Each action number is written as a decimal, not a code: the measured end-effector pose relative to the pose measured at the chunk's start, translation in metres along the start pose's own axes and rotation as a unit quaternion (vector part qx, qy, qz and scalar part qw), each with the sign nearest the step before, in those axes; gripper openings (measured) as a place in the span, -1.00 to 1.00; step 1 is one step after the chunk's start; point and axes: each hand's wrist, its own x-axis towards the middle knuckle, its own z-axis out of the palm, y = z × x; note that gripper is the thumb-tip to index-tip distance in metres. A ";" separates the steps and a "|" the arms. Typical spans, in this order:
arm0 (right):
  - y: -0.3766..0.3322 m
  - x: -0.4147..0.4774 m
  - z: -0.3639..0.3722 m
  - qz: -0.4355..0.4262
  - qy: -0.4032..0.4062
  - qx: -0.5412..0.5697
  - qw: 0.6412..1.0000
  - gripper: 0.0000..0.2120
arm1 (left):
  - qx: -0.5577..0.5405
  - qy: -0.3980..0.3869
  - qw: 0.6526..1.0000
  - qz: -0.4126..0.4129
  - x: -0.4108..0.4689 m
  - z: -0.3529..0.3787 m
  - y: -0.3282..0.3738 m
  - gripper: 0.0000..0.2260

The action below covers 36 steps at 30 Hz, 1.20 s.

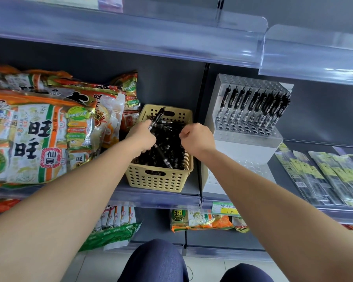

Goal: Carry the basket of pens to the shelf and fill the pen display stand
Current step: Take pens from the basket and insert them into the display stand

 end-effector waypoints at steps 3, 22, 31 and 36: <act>-0.002 -0.002 -0.002 0.008 -0.005 0.016 1.000 -0.80 | -0.103 -0.010 0.995 -0.002 0.002 -0.004 0.005 -0.36; -0.014 0.015 0.000 0.155 -0.029 0.496 0.854 -0.94 | -0.366 -0.118 0.922 0.036 -0.019 -0.007 0.013 -0.82; -0.014 0.013 -0.020 0.155 0.008 0.554 0.818 -0.88 | -0.396 -0.151 0.905 0.027 -0.026 -0.006 0.022 -0.79; -0.015 0.008 -0.037 0.121 0.023 0.569 0.813 -0.93 | -0.396 -0.127 0.909 0.018 -0.033 -0.003 0.035 -0.84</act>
